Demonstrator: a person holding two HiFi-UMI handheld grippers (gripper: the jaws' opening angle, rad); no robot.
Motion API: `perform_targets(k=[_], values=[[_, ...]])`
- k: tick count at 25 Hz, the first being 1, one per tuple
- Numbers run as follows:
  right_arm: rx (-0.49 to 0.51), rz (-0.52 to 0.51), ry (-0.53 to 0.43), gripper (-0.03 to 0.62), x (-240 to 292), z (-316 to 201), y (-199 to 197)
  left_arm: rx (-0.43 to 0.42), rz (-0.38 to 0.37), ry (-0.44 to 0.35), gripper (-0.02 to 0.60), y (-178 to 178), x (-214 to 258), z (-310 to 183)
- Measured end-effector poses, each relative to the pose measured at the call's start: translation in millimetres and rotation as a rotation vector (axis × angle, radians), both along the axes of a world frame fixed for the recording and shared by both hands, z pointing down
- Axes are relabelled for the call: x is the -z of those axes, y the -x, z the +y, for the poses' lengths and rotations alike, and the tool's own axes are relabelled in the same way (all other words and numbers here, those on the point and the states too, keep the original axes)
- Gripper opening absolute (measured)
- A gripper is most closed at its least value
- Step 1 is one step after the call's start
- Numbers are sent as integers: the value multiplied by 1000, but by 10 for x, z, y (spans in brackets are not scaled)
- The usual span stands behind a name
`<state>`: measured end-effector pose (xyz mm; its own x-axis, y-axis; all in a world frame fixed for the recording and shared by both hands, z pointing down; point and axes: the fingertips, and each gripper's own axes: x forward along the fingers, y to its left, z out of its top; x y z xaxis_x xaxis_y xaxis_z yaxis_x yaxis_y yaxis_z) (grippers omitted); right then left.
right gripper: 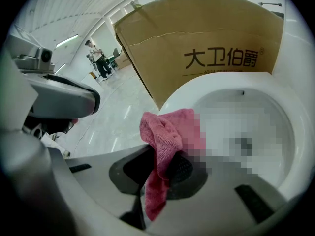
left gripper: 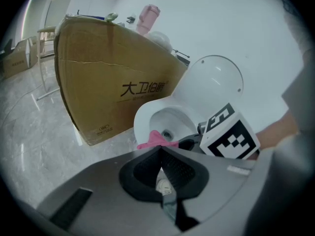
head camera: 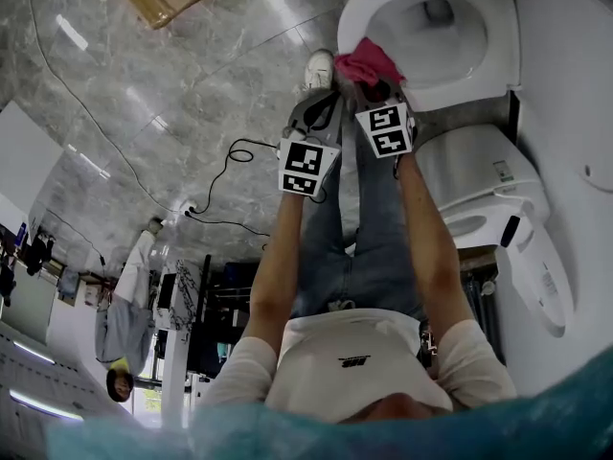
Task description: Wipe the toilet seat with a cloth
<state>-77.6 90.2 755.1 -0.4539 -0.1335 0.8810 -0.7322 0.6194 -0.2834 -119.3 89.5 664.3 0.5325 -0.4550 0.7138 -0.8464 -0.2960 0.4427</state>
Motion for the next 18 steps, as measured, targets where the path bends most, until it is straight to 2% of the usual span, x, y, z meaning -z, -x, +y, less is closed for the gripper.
perform_targets(k=[18], values=[[54,-39,-36,54,-36,-704,184,81,-33,6,7,177,-76,-382]])
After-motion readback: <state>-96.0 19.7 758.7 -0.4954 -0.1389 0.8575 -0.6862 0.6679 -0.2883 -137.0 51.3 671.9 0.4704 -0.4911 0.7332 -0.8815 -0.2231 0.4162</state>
